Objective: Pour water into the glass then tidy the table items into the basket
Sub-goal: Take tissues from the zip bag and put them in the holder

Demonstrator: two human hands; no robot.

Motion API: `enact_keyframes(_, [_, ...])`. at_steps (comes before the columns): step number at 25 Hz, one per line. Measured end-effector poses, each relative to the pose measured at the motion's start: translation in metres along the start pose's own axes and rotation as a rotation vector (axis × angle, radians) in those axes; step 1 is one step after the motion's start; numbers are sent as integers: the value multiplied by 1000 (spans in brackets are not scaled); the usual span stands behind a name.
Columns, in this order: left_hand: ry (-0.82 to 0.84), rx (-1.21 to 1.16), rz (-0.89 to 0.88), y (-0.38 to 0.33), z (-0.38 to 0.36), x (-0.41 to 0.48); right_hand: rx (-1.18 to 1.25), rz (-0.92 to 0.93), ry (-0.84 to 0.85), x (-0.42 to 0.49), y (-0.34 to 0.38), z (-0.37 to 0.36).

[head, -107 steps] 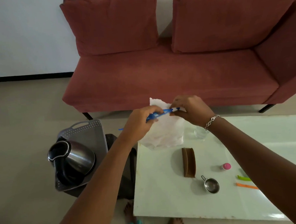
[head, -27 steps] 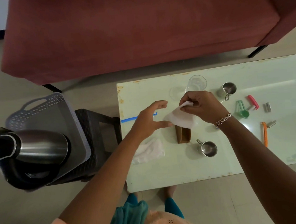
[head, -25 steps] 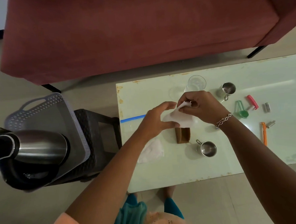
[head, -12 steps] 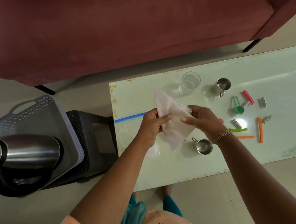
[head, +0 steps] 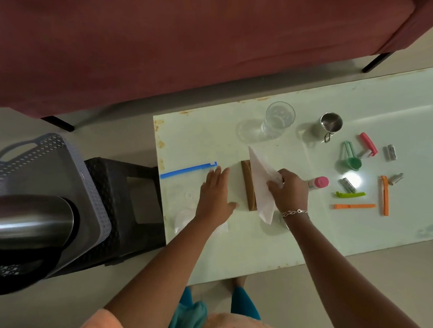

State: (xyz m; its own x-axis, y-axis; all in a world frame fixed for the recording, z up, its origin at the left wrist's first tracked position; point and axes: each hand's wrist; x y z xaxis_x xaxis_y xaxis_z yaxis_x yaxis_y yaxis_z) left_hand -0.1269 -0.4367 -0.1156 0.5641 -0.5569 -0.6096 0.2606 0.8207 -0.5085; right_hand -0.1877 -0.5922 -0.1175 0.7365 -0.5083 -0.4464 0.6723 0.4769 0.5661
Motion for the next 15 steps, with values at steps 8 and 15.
enact_keyframes(8, [120,181,20,9,-14,16,-214,-67,57,26,-7,-38])
enact_keyframes(15, [131,242,-14,6,-12,29,-135,-103,91,41,-6,-41])
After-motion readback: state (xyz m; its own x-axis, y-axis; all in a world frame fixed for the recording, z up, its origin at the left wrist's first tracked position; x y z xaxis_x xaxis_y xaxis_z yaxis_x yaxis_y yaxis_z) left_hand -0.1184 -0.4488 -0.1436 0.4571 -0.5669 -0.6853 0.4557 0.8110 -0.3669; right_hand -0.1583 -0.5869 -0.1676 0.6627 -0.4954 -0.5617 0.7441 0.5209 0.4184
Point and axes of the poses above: each hand's wrist, its own x-axis towards the middle knuckle, its own z-axis out of the back of the hand, y = z × x, and after that the axes turned 12 degrees about y, right-handed
